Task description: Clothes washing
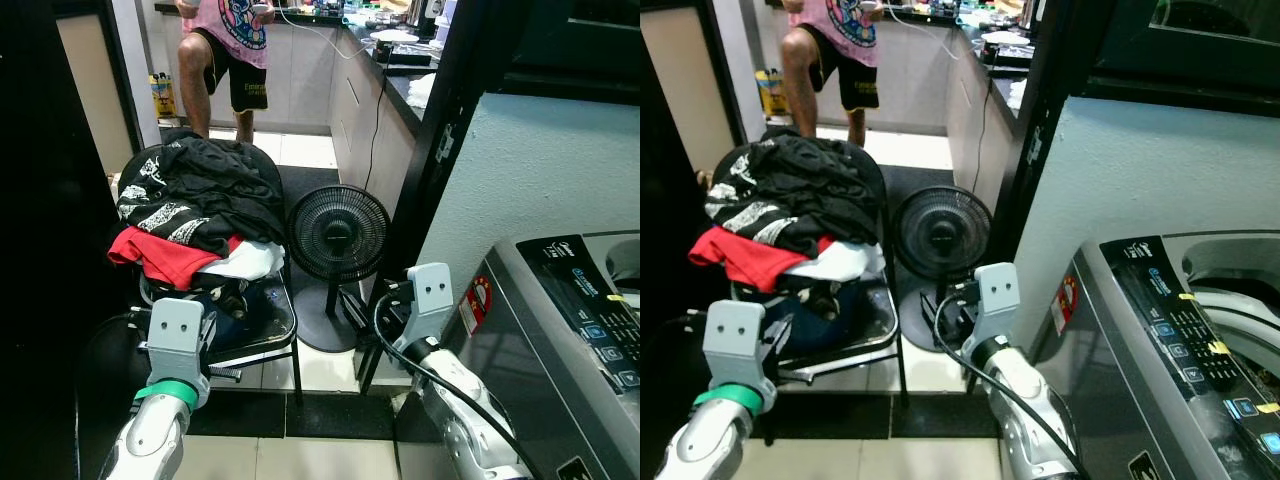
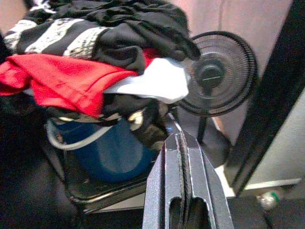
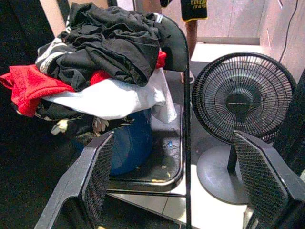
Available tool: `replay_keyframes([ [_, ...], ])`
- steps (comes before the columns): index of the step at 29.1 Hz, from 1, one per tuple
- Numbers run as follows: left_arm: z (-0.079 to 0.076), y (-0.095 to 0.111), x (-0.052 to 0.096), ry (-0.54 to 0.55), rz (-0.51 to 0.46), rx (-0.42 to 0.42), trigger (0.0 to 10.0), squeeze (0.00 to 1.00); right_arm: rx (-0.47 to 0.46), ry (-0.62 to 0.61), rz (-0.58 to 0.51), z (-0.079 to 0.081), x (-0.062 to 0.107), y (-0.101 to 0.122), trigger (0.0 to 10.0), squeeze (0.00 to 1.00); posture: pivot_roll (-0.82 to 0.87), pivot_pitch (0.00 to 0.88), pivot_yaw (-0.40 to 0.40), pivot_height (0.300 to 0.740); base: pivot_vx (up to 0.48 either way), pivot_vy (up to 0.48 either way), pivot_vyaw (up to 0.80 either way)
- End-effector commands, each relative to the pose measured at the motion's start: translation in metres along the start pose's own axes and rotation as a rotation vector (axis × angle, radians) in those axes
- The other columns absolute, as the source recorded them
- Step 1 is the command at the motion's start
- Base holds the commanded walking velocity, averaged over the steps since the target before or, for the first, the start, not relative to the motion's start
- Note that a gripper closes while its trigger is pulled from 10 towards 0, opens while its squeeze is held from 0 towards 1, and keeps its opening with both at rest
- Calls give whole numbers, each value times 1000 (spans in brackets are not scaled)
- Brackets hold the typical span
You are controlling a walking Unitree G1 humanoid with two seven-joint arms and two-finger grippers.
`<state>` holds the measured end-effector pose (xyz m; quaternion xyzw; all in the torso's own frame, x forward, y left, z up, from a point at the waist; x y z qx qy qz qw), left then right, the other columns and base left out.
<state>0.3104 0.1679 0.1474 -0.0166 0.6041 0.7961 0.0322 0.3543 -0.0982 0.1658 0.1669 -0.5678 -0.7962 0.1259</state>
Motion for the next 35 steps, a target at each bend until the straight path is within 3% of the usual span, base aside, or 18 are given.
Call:
replay_keyframes([
  [1, 0, 4, -2, -4, -16, 17, 10000, 0, -11, 0, -21, -1, 1, 4, 10000, 0, 15, 31, -15, 740, 337, 0, 0],
  [13, 3, 8, -4, 4, -29, 14, 10000, 0, 40, 45, -7, 7, -3, 4, 10000, 0, 24, 32, -13, 740, 351, 0, 67],
  [17, 4, 8, -4, 5, -31, 11, 10000, 0, 32, 56, -13, 10, -4, 5, 10000, 0, 27, 32, -7, 740, 356, 0, 800],
  [35, 5, 12, -8, -10, -42, 20, 10000, 0, 27, 50, -32, 11, -4, 10, 10000, 0, 21, 39, 13, 740, 370, 0, 0],
])
Point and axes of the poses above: a point about 5 cm out from each wrist's last joint towards the gripper, its own x axis pointing back from the gripper into the wrist, its own y axis along the axis of the wrist's last joint, z = x × y, the point moved 3 cm from there along -x, pointing out of the wrist towards the gripper, and after that the axes turned 13 degrees about -x, right-handed, at the moved point
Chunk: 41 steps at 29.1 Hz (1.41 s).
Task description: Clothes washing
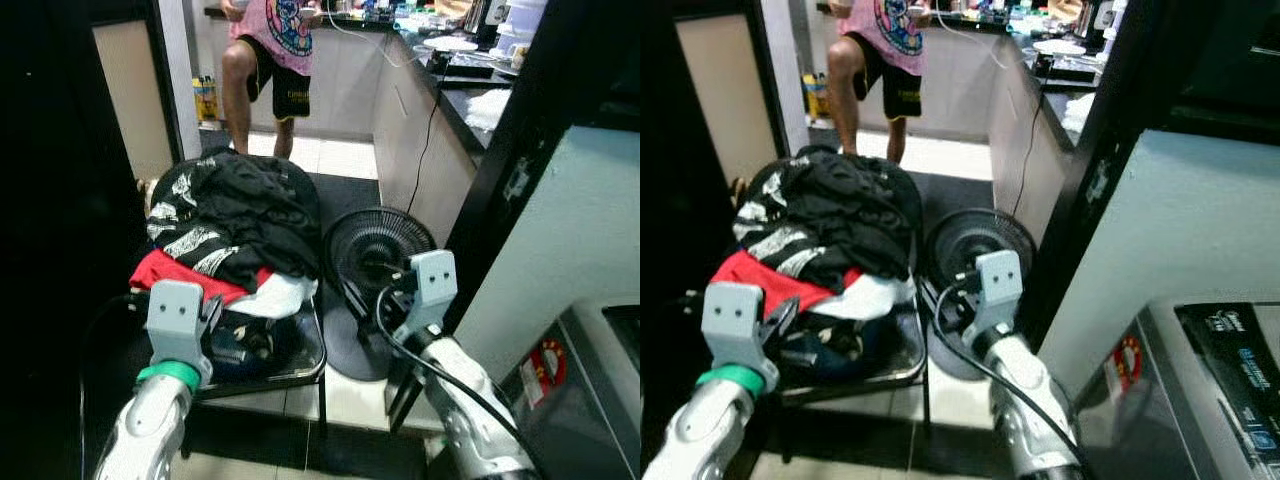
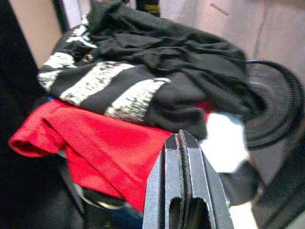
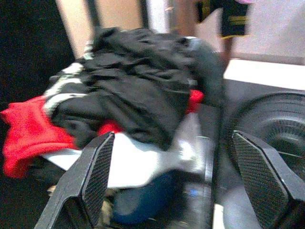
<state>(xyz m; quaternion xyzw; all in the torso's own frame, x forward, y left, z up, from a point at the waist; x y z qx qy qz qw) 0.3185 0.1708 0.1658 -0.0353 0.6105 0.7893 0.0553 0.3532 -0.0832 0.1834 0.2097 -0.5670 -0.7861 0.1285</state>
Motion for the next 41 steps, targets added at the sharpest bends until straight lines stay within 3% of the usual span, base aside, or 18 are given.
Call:
replay_keyframes([
  [1, -3, -4, 2, -12, 18, 2, 10000, 0, 3, -22, 3, -7, 4, 0, 10000, 0, 21, 39, 13, 740, 375, 0, 0],
  [6, -3, -4, 2, -13, 15, -1, 10000, 0, -12, -1, -19, -4, 2, 5, 10000, 0, 24, 34, 10, 740, 373, 0, 0],
  [12, -2, -4, 2, -6, 11, 1, 10000, 0, 59, 52, -17, 7, -2, 8, 10000, 0, 27, 21, -1, 740, 370, 0, 533],
  [23, -2, -4, 4, -4, 8, 16, 10000, 0, 22, 51, -31, 6, -3, 14, 10000, 0, 23, 21, -8, 740, 353, 0, 73],
  [36, -3, 1, 5, -6, -38, 45, 10000, 0, -20, 71, -59, 10, -6, 21, 10000, 0, 14, 35, -17, 740, 0, 0, 0],
  [41, -5, 5, 3, -38, -64, 30, 10000, 0, 13, 38, 69, 2, -19, 3, 10000, 0, 14, 48, -26, 740, 0, 0, 0],
])
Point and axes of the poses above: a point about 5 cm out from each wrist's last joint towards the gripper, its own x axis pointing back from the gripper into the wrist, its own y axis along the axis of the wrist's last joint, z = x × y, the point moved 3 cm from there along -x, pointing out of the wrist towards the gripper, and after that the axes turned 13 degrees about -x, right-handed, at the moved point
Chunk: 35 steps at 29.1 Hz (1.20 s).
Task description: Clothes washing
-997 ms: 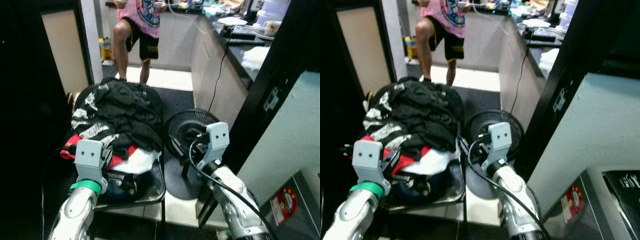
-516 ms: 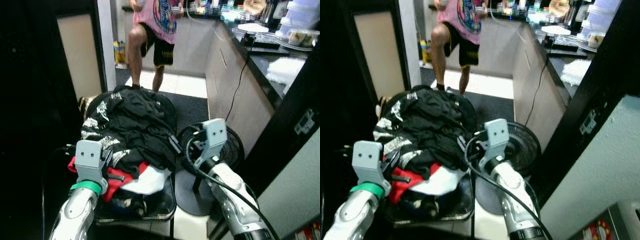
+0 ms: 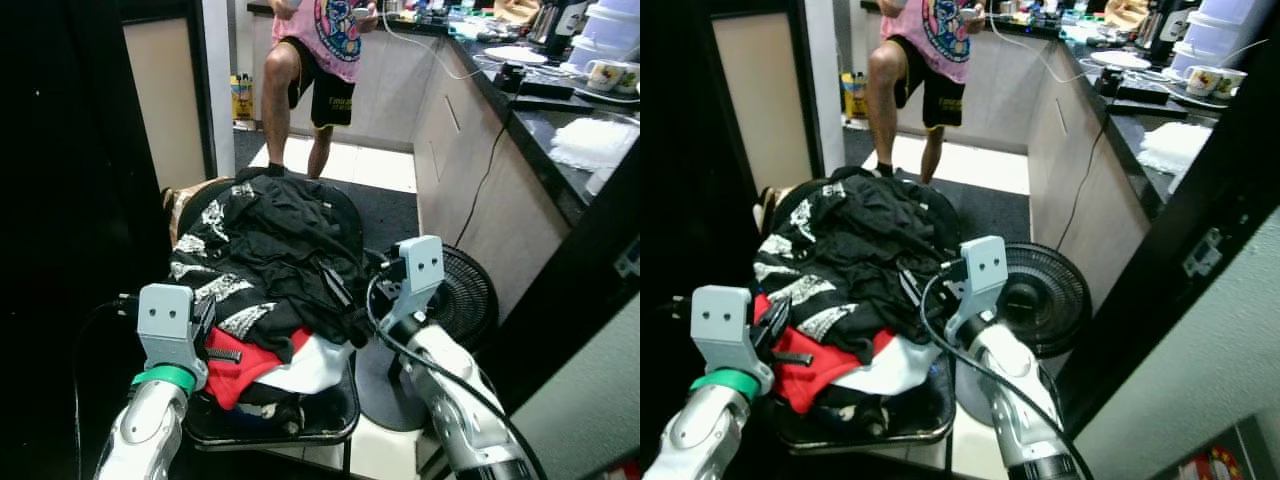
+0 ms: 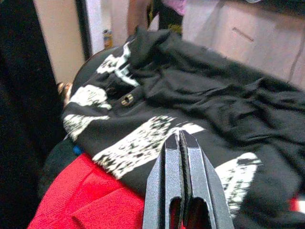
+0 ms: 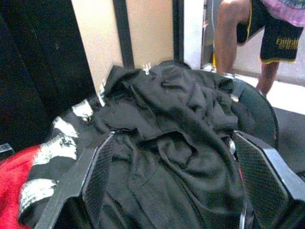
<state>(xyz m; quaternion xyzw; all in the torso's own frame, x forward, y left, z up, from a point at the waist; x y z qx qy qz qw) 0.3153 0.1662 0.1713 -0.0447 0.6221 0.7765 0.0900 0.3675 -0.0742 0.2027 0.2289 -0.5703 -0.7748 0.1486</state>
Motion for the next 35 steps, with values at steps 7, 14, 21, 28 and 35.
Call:
replay_keyframes([
  [7, -1, -4, 0, -16, 11, -35, 10000, 0, -19, -136, 172, -25, -3, -32, 10000, 0, 12, 56, -28, 740, 0, 0, 0],
  [14, 10, -2, -9, 3, 11, -65, 10000, 0, -94, -174, 194, -27, -33, -24, 10000, 1000, 4, 115, -34, 740, 0, 0, 0],
  [21, 10, 0, -9, 2, 5, -68, 10000, 0, -182, -109, 214, -15, -45, -24, 10000, 176, 0, 152, -32, 740, 0, 0, 0],
  [28, 9, -1, -7, -14, 11, -74, 10000, 0, -193, 10, 293, 9, -50, -40, 10000, 0, 10, 172, -16, 740, 0, 0, 0],
  [35, 9, -1, -7, -16, 11, -78, 10000, 0, -214, 180, 328, 34, -45, -47, 4431, 0, 10, 173, -8, 740, 0, 0, 0],
])
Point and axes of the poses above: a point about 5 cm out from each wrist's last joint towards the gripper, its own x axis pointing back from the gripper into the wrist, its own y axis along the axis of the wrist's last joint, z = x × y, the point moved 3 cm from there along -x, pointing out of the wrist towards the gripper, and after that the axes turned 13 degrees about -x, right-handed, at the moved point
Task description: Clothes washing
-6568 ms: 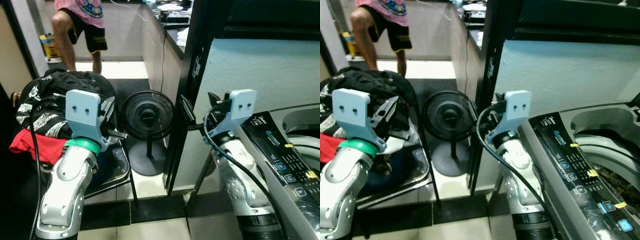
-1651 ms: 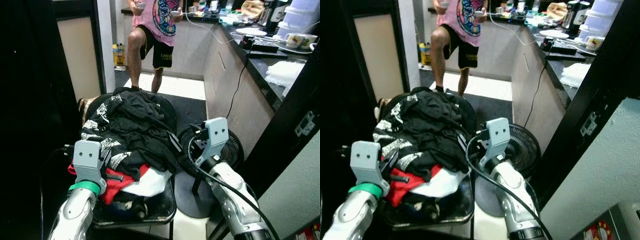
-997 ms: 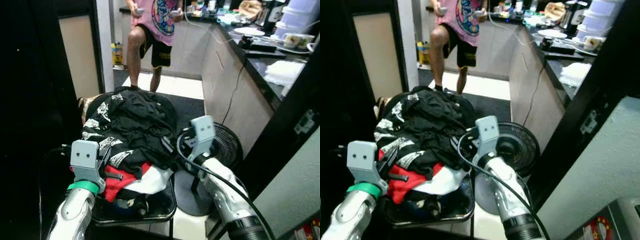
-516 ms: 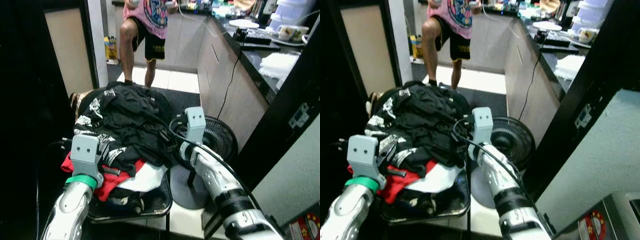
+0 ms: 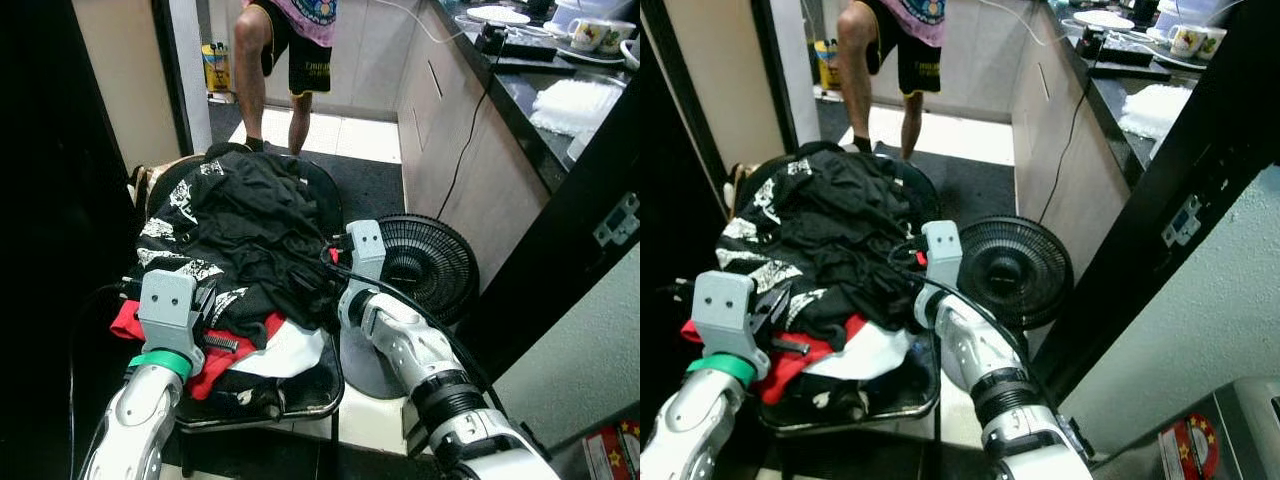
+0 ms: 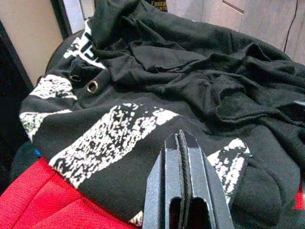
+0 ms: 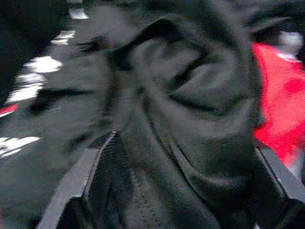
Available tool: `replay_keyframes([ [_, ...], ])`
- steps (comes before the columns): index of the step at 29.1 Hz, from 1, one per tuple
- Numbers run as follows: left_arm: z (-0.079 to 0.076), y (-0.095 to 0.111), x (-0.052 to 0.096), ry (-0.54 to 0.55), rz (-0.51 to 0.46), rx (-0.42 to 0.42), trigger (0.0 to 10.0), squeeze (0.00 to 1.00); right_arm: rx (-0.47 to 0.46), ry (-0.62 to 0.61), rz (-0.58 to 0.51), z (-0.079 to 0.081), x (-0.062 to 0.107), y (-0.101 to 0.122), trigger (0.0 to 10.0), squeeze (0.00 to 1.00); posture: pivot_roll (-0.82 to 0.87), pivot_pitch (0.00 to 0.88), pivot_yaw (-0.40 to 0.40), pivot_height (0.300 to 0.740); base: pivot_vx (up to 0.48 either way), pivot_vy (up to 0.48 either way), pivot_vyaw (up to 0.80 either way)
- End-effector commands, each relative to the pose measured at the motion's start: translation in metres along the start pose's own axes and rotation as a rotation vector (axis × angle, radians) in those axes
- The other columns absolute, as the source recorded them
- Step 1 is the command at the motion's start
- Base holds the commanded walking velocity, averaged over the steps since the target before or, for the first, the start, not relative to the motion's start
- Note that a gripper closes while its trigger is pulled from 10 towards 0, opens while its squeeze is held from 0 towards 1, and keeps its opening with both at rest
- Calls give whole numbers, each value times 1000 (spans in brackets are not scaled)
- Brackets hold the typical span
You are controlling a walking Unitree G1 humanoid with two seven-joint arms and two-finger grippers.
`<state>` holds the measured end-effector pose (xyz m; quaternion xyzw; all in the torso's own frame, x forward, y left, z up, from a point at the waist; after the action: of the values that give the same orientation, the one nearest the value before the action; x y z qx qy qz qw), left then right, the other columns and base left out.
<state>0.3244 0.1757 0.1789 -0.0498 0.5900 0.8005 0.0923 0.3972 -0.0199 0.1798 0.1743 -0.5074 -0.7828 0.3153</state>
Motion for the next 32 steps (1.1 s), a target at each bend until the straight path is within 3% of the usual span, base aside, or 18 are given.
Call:
replay_keyframes([
  [1, -3, -4, 2, -13, 19, 3, 10000, 0, -8, 56, 41, 9, -1, -10, 4431, 0, 10, 173, -8, 740, 0, 0, 0],
  [2, -3, -4, 2, -14, 19, 3, 10000, 0, -8, 101, 58, 16, -1, -14, 3725, 0, 10, 173, -8, 740, 0, 0, 0],
  [3, -3, -4, 2, -14, 19, 3, 10000, 0, -8, 101, 58, 16, -1, -14, 3725, 0, 10, 173, -8, 740, 0, 0, 0],
  [4, -3, -3, 1, -15, 17, 3, 10000, 0, -9, 127, 60, 20, 0, -15, 0, 0, 10, 169, -6, 740, 0, 0, 0],
  [13, -3, -3, -1, -15, 11, 1, 10000, 0, -48, 161, 5, 24, 0, -4, 0, 0, 5, 153, -3, 740, 0, 0, 0],
  [19, -2, -2, -4, -11, 3, -1, 10000, 0, -88, 222, -76, 34, 2, 19, 0, 0, 7, 126, -4, 740, 0, 0, 0],
  [27, -2, 0, -7, -3, -10, 1, 10000, 0, -127, 262, -250, 40, 12, 67, 0, 0, 11, 98, -6, 740, 0, 0, 0],
  [29, -1, 1, -9, 1, -15, 2, 10000, 0, -148, 286, -345, 44, 18, 94, 0, 0, 11, 93, -5, 740, 0, 0, 0],
  [30, -1, 1, -9, 1, -15, 2, 10000, 0, -148, 286, -345, 44, 18, 94, 0, 0, 11, 93, -5, 740, 0, 0, 0],
  [31, -2, 2, -9, 1, -19, 3, 10000, 0, -160, 301, -417, 46, 25, 115, 0, 0, 10, 68, -3, 740, 0, 0, 0],
  [32, -2, 2, -9, 1, -19, 3, 10000, 0, -160, 301, -417, 46, 25, 115, 0, 0, 10, 68, -3, 740, 0, 0, 0],
])
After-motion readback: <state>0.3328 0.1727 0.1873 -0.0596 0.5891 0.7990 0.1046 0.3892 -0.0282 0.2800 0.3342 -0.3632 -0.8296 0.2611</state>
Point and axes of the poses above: a point about 5 cm out from each wrist's last joint towards the gripper, its own x axis pointing back from the gripper into the wrist, its own y axis along the axis of the wrist's last joint, z = x × y, the point moved 3 cm from there along -x, pointing out of the wrist towards the gripper, and after that the axes turned 13 degrees about -x, right-handed, at the moved point
